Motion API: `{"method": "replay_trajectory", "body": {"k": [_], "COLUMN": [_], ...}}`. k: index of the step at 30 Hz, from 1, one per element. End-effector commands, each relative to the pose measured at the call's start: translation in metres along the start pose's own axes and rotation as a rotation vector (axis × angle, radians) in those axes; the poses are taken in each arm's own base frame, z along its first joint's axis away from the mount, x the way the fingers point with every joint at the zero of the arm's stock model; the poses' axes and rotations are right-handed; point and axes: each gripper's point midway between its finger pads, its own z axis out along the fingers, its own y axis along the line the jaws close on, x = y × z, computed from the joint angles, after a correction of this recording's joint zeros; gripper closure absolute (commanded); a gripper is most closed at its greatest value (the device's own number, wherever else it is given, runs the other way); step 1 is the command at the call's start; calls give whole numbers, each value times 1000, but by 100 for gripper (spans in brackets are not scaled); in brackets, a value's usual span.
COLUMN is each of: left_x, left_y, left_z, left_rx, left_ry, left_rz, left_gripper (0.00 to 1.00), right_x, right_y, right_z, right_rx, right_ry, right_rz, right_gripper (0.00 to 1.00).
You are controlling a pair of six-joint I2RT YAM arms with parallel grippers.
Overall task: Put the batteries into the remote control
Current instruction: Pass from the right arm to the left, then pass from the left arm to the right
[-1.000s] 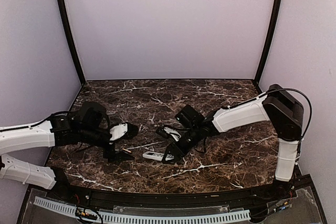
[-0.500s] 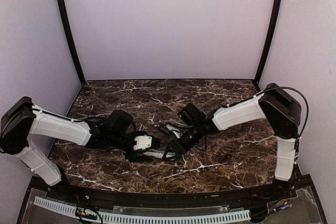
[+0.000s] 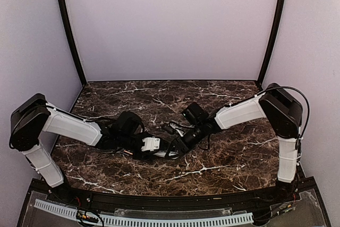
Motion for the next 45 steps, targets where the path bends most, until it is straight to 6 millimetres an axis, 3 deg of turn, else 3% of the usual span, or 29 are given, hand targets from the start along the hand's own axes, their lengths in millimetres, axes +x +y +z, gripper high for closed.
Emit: {"method": "replay_trajectory", "body": {"k": [1, 9, 12, 18, 21, 27, 30, 32, 34, 39, 45], "left_x": [1, 6, 7, 7, 6, 1, -3, -7, -16, -45, -100], "left_y": [2, 1, 5, 2, 3, 8, 11, 15, 20, 29, 53], "left_z": [6, 12, 15, 15, 14, 9, 3, -2, -9, -30, -73], "left_rx": [8, 23, 20, 31, 31, 14, -4, -20, -37, -64, -104], "left_ry": [16, 37, 54, 50, 52, 51, 44, 34, 10, -92, -322], "left_rz": [6, 2, -5, -2, -5, -18, -32, -53, -86, -212, -490], "left_gripper": [51, 56, 67, 71, 81, 100, 100, 100, 100, 100, 100], "right_x": [-1, -1, 0, -1, -3, -11, -18, -24, -31, -50, -65], "right_y": [-9, -10, -9, -7, -5, 1, 5, 8, 12, 32, 72], "right_z": [-3, -4, -5, -9, -11, -21, -33, -45, -60, -108, -159], "right_rx": [3, -11, -11, -4, -5, -2, 6, 13, 25, 69, 143], "right_ry": [3, -2, -2, -10, -16, -40, -67, -92, -128, -232, -364], "right_rz": [28, 36, 36, 33, 26, 4, -12, -26, -47, -142, -363], "right_gripper": [75, 75, 76, 75, 73, 46, 32, 15, 6, 5, 6]}}
